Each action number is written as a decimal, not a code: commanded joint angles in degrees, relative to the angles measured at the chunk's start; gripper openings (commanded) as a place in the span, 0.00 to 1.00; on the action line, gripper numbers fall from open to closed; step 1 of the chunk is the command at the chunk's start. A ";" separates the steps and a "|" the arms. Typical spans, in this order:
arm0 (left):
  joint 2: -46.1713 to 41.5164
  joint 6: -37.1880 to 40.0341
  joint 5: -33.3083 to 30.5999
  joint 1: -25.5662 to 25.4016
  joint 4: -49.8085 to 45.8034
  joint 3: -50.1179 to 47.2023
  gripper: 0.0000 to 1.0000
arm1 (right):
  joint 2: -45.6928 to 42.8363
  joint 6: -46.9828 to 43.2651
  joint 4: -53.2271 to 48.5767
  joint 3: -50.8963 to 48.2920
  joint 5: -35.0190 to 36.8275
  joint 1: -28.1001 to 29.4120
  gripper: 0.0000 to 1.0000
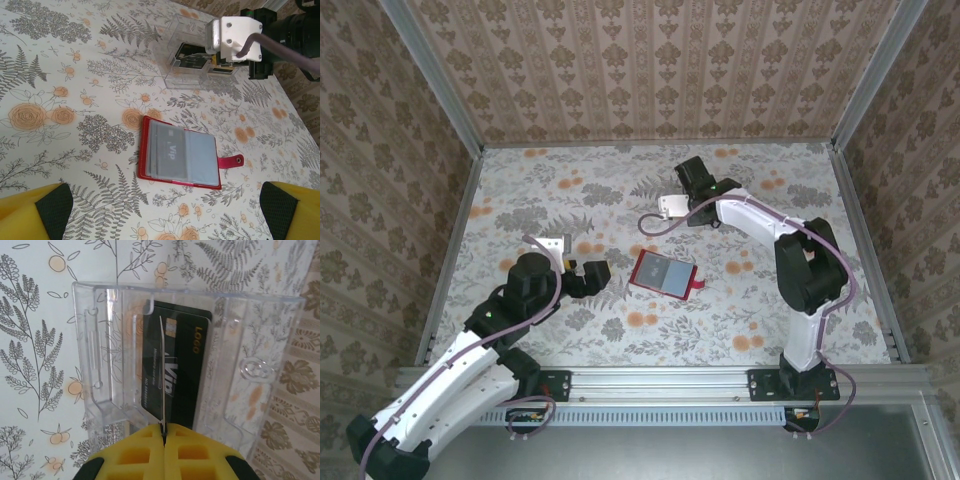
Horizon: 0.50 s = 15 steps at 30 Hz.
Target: Take the credit cards out of the card holder
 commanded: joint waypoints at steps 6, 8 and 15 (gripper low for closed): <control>0.59 0.64 -0.55 0.62 -0.47 0.18 1.00 | 2.78 0.87 1.38 2.78 -0.84 0.04 0.00; 0.68 0.57 -0.55 0.71 -0.43 0.20 1.00 | 3.21 1.36 1.38 3.39 -0.91 -0.05 0.00; 0.70 0.66 -0.37 0.81 -0.39 0.00 1.00 | 4.56 4.00 2.96 4.99 -0.73 -0.40 0.19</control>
